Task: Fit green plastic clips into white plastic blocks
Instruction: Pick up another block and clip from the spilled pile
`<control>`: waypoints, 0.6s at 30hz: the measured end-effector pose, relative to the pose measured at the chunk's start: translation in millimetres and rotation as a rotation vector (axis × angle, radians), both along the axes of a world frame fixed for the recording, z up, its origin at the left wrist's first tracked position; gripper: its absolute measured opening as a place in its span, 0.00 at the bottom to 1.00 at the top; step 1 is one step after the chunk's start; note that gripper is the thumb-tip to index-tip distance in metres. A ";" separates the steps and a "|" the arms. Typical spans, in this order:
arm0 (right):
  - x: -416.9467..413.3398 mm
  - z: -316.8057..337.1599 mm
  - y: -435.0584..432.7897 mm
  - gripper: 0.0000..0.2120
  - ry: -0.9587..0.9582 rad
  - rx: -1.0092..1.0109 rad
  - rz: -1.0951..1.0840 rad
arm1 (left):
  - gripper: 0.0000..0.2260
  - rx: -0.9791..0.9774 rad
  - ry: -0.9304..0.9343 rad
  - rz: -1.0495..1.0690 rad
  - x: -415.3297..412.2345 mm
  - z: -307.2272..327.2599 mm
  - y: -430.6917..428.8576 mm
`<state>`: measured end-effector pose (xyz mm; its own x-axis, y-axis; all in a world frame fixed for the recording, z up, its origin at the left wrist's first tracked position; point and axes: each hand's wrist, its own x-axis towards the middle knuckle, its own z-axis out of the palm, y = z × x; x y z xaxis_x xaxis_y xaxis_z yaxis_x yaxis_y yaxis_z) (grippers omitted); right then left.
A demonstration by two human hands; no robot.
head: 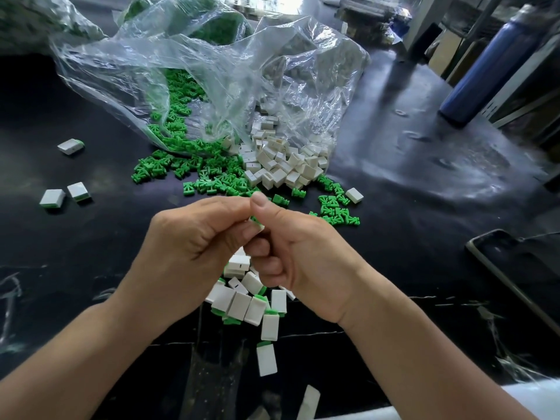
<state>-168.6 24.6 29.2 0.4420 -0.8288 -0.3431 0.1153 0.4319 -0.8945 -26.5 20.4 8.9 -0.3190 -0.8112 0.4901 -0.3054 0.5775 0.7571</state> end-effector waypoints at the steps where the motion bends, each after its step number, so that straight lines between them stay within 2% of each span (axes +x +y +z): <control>1: 1.1 -0.1 0.4 0.14 -0.015 0.015 -0.011 | 0.09 -0.030 -0.013 0.014 -0.7 -0.1 0.2; 7: 4.9 -3.1 2.2 0.17 0.032 0.009 -0.067 | 0.13 -0.158 -0.134 0.087 -5.4 -1.6 0.7; 12: 7.3 -4.3 4.5 0.19 0.106 -0.009 -0.085 | 0.13 -0.234 -0.199 0.128 -5.1 -3.4 1.6; 16: 7.4 -4.0 5.2 0.18 0.137 -0.011 -0.064 | 0.11 -0.207 -0.186 0.103 -3.4 -2.7 1.7; 18: 5.2 -3.1 3.9 0.17 0.107 0.005 -0.039 | 0.06 -0.065 -0.082 0.080 -2.5 -2.0 1.9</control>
